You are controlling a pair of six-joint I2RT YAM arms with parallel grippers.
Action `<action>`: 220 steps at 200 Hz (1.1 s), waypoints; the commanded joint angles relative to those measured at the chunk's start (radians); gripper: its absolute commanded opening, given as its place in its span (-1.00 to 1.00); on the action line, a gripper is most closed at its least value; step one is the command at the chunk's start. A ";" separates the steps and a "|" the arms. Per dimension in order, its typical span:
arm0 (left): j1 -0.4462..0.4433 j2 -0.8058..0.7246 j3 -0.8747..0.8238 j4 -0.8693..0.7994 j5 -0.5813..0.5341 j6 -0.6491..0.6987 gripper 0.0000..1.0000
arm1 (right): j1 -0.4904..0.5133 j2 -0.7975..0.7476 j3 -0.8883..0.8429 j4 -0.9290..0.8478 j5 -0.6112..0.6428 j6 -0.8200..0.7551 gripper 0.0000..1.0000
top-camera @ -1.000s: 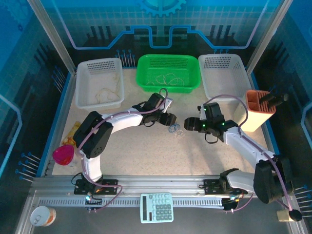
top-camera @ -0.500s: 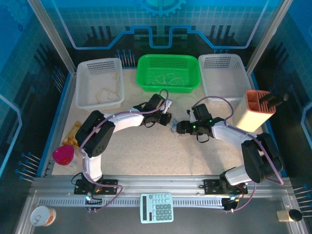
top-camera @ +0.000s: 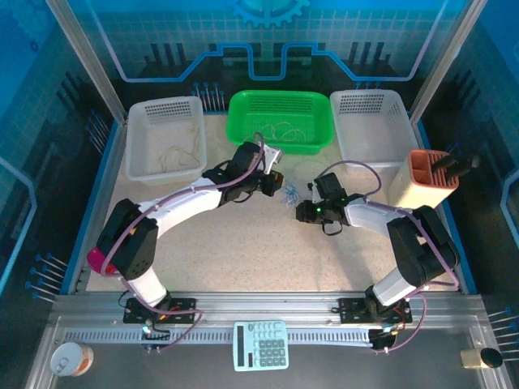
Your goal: Untangle the cables
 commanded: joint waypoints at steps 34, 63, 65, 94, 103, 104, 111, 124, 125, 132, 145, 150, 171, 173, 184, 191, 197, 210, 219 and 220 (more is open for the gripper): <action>0.069 -0.131 -0.012 0.017 0.054 -0.073 -1.00 | 0.007 0.030 -0.006 0.029 0.006 0.010 -0.83; 0.114 -0.185 -0.031 0.032 0.069 -0.093 -1.00 | 0.008 0.031 -0.005 0.025 0.006 0.006 -1.00; 0.117 -0.187 -0.032 0.033 0.070 -0.093 -1.00 | 0.008 0.031 -0.004 0.025 0.006 0.005 -1.00; 0.151 -0.233 -0.030 0.035 0.074 -0.097 -1.00 | 0.008 0.034 -0.008 0.025 0.012 0.003 -1.00; 0.162 -0.245 -0.024 0.033 0.076 -0.096 -1.00 | 0.007 0.036 -0.010 0.026 0.012 0.003 -1.00; 0.163 -0.246 -0.024 0.033 0.075 -0.095 -1.00 | 0.008 0.037 -0.011 0.026 0.013 0.004 -1.00; 0.171 -0.255 -0.018 0.029 0.075 -0.092 -1.00 | 0.007 0.038 -0.012 0.026 0.015 0.003 -1.00; 0.187 -0.266 -0.005 0.019 0.074 -0.086 -1.00 | 0.008 0.040 -0.015 0.026 0.018 0.003 -1.00; 0.189 -0.267 -0.005 0.019 0.074 -0.086 -1.00 | 0.008 0.040 -0.017 0.027 0.019 0.003 -1.00; 0.200 -0.274 0.003 0.014 0.077 -0.083 -1.00 | 0.007 0.041 -0.019 0.027 0.020 0.003 -1.00; 0.220 -0.288 0.018 0.001 0.074 -0.074 -1.00 | 0.008 0.042 -0.025 0.029 0.022 0.003 -1.00; 0.229 -0.294 0.023 -0.003 0.073 -0.070 -1.00 | 0.008 0.042 -0.026 0.029 0.022 0.004 -1.00; 0.270 -0.319 0.043 -0.016 0.072 -0.059 -1.00 | 0.006 0.040 -0.032 0.028 0.027 0.004 -1.00; 0.274 -0.321 0.046 -0.018 0.073 -0.058 -1.00 | 0.006 0.040 -0.033 0.029 0.028 0.004 -1.00; 0.295 -0.331 0.056 -0.026 0.075 -0.054 -1.00 | 0.005 0.040 -0.032 0.027 0.031 0.002 -1.00; 0.307 -0.336 0.061 -0.028 0.081 -0.053 -1.00 | 0.005 0.040 -0.032 0.027 0.032 0.003 -1.00; 0.314 -0.340 0.064 -0.032 0.084 -0.052 -1.00 | 0.006 0.040 -0.032 0.027 0.032 0.004 -1.00; 0.325 -0.350 0.071 -0.040 0.079 -0.044 -1.00 | 0.006 0.041 -0.031 0.026 0.033 0.003 -1.00; 0.333 -0.355 0.069 -0.040 0.078 -0.044 -1.00 | 0.005 0.042 -0.030 0.025 0.034 0.003 -1.00; 0.334 -0.356 0.069 -0.040 0.079 -0.044 -1.00 | 0.005 0.042 -0.031 0.025 0.036 0.003 -1.00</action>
